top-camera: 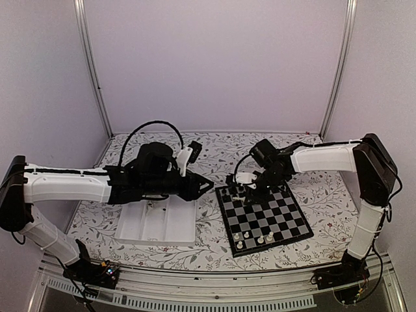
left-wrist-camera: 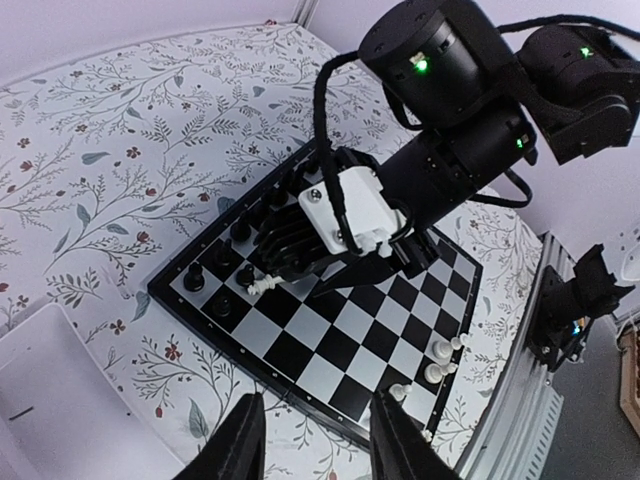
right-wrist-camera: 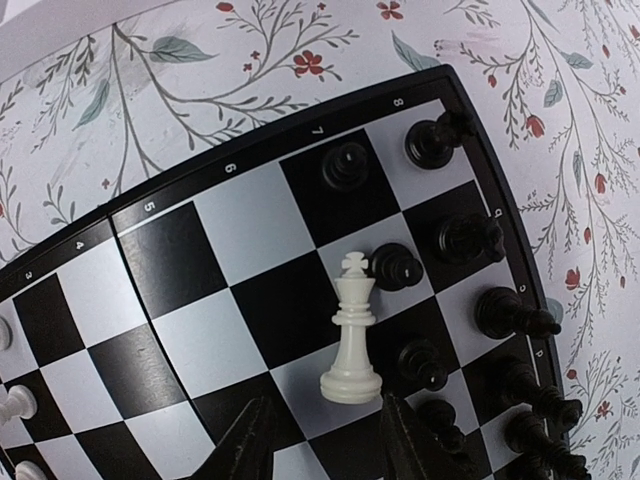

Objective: Set up the chess pieces on the board
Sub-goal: Pick up the chess piece from the chessboard.

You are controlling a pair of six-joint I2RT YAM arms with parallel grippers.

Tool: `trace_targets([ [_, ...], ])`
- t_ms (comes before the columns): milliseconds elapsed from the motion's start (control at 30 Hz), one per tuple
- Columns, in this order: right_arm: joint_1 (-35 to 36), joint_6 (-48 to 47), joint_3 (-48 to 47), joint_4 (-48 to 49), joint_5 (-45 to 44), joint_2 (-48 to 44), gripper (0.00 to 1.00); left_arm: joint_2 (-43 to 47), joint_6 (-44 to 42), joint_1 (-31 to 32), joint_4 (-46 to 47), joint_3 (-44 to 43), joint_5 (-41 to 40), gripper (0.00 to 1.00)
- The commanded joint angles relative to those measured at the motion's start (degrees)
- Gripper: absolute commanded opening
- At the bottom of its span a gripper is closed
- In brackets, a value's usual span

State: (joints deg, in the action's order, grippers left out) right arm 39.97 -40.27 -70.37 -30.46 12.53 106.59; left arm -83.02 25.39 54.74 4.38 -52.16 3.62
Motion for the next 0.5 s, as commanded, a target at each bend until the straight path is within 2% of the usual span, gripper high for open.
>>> trace_targets([
  [0, 0.5, 0.5, -2.2, 0.7, 0.1, 1.5, 0.39, -0.9, 0.5, -0.2, 1.3, 0.7, 0.8, 0.38],
  [467, 0.8, 0.3, -3.3, 0.6, 0.2, 4.0, 0.38, -1.9, 0.3, -0.2, 1.5, 0.6, 1.4, 0.38],
])
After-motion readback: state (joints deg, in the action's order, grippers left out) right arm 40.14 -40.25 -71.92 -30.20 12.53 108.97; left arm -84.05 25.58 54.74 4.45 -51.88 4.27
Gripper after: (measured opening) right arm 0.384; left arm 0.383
